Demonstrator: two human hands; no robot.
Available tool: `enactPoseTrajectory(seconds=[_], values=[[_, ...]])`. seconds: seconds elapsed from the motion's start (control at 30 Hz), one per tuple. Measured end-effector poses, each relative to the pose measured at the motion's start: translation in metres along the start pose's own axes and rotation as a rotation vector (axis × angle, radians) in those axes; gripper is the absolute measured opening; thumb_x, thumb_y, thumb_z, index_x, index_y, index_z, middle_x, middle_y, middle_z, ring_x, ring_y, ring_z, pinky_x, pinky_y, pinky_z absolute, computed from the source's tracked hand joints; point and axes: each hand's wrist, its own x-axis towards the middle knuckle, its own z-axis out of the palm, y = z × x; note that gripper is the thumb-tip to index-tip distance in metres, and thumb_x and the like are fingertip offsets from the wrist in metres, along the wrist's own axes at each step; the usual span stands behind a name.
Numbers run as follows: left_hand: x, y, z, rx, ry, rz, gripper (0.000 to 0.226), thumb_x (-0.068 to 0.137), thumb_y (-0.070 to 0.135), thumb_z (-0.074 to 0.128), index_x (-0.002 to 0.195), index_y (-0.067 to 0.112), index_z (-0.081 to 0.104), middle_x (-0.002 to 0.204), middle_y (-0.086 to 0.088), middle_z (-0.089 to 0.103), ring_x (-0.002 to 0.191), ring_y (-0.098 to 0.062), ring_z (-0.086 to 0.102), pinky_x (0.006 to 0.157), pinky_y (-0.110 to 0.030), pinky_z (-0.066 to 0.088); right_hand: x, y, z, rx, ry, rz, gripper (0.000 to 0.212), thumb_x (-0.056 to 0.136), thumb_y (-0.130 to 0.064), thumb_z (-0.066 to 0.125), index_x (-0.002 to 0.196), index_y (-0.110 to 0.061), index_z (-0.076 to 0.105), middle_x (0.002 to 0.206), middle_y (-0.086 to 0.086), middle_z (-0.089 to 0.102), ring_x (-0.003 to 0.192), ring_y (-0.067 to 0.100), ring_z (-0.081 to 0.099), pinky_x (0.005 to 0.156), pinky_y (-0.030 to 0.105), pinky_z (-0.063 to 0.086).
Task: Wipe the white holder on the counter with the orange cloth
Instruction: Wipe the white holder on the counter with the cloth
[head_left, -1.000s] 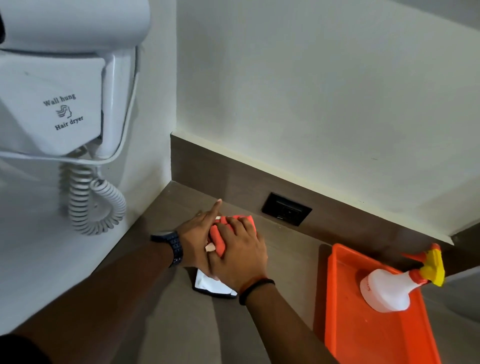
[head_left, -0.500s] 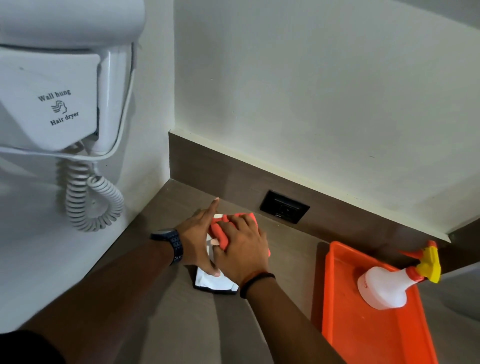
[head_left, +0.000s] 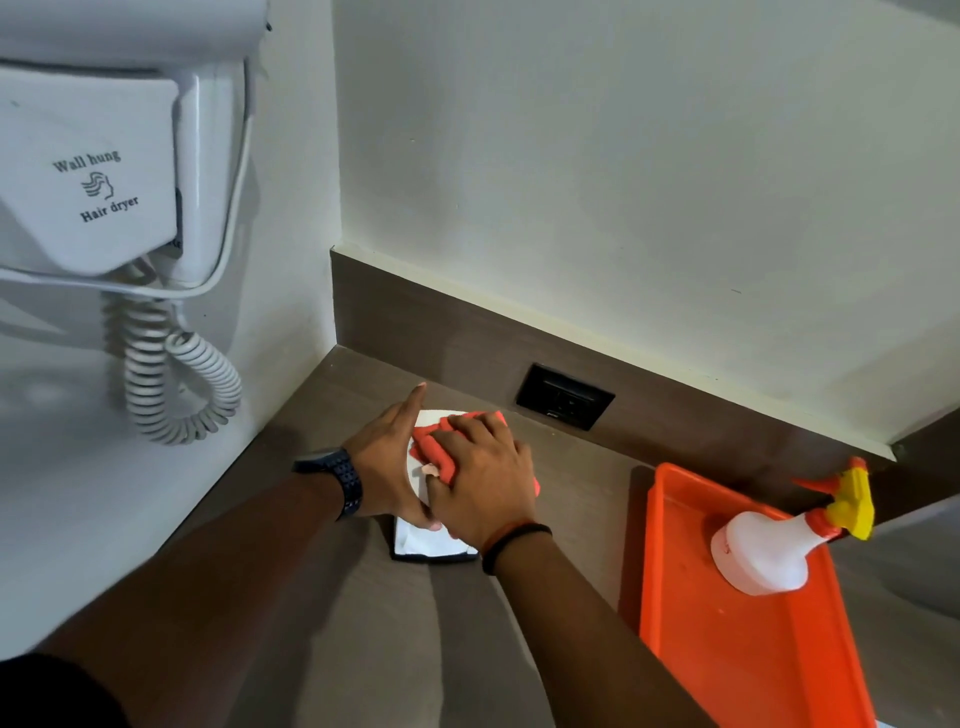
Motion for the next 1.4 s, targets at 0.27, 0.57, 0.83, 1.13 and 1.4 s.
enactPoseTrajectory(seconds=[0.27,0.57,0.83,1.13,1.4], values=[[-0.010,0.013,0.017,-0.035,0.160,-0.127,0.152,0.035,0.050,0.091,0.147,0.018,-0.007,0.155,-0.010,0.019,0.140,-0.025,0.024,0.112,-0.044,0.030,-0.019,0.025,-0.006,0.286,0.014,0.101,0.036,0.082,-0.028,0.056,0.116,-0.031,0.066,0.121,-0.007,0.066,0.116,0.005,0.049,0.094,0.039,0.045],[-0.008,0.059,0.037,0.148,0.382,-0.118,0.140,0.030,0.067,0.085,0.144,0.025,0.015,0.153,-0.012,0.022,0.143,-0.030,0.011,0.116,-0.048,0.015,-0.034,0.076,-0.012,1.783,0.546,1.060,0.009,0.085,-0.034,0.054,0.080,-0.028,0.058,0.053,-0.009,0.059,0.047,0.008,0.055,0.057,0.023,0.048],[0.033,0.071,-0.024,0.597,-0.337,0.195,0.107,0.045,0.050,0.088,0.137,0.027,0.037,0.135,0.002,0.044,0.121,-0.022,0.039,0.100,-0.042,0.040,-0.039,0.091,-0.008,1.869,0.539,1.105,0.018,0.086,-0.021,0.058,0.094,-0.037,0.059,0.101,-0.002,0.069,0.089,0.025,0.065,0.077,0.038,0.050],[0.015,0.092,0.007,0.376,0.098,-0.481,0.109,0.041,0.085,0.065,0.127,0.020,0.053,0.129,-0.009,0.057,0.110,-0.031,0.056,0.082,-0.035,0.047,-0.047,0.099,0.007,1.749,0.688,1.094,0.050,0.087,-0.016,0.059,0.136,-0.017,0.052,0.132,0.008,0.064,0.125,0.029,0.058,0.113,0.052,0.038],[0.019,0.051,-0.007,0.714,-0.356,0.123,0.163,0.013,0.090,0.061,0.146,0.029,-0.011,0.159,0.002,0.003,0.144,-0.021,-0.001,0.116,-0.043,0.000,-0.070,0.071,0.013,1.642,0.773,1.065,0.037,0.093,-0.003,0.050,0.129,0.007,0.048,0.077,0.019,0.073,0.089,0.043,0.049,0.060,0.056,0.041]])
